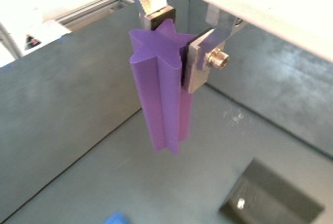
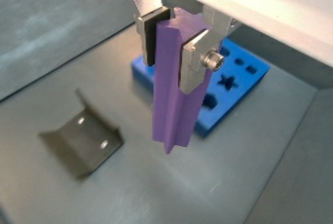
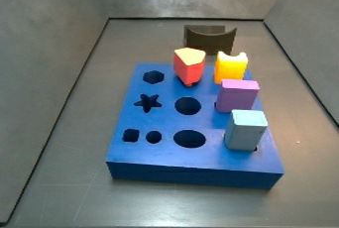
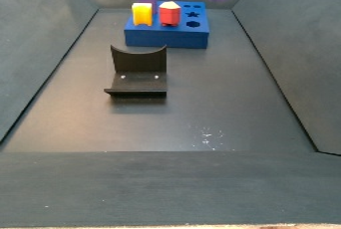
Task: Pick up the star object. Move up. Move to above the board. Insert the star object.
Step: Move to above the board, then insert the star object.
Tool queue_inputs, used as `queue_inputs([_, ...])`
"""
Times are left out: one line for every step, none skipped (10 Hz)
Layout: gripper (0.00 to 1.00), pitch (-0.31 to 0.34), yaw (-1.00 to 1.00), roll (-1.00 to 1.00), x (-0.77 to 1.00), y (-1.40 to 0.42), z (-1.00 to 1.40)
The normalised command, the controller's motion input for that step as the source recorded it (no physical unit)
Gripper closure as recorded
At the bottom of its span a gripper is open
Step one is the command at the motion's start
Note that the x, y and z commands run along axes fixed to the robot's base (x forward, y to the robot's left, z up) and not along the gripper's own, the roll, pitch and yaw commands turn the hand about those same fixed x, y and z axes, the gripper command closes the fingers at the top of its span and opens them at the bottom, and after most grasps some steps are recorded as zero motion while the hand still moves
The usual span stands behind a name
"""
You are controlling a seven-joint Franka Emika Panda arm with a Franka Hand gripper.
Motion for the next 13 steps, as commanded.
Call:
queue_inputs([1.0, 0.084, 0.01, -0.01, 0.17, -1.0, 0.12])
queue_inputs([1.0, 0.109, 0.01, -0.01, 0.18, -1.0, 0.12])
queue_inputs([1.0, 0.125, 0.01, 0.01, 0.19, -1.0, 0.13])
queue_inputs([1.0, 0.133, 0.0, 0.0, 0.2, -1.0, 0.13])
queue_inputs([1.0, 0.134, 0.01, -0.01, 0.22, -1.0, 0.13])
queue_inputs([1.0, 0.125, 0.01, 0.0, 0.22, -1.0, 0.13])
queue_inputs([1.0, 0.124, 0.01, 0.01, 0.25, -1.0, 0.15])
queue_inputs([1.0, 0.123, 0.01, 0.0, 0.22, -0.79, 0.12])
queue_inputs([1.0, 0.127, 0.01, 0.01, 0.15, -0.45, 0.08])
queue_inputs([1.0, 0.114, 0.01, 0.01, 0.13, -0.31, 0.06])
queue_inputs([1.0, 0.084, 0.01, 0.02, 0.08, -0.17, 0.04])
queue_inputs([1.0, -0.031, -0.4, -0.2, 0.0, 0.1, -0.7])
queue_inputs([1.0, -0.026, -0.34, -0.22, 0.0, 0.14, -0.69])
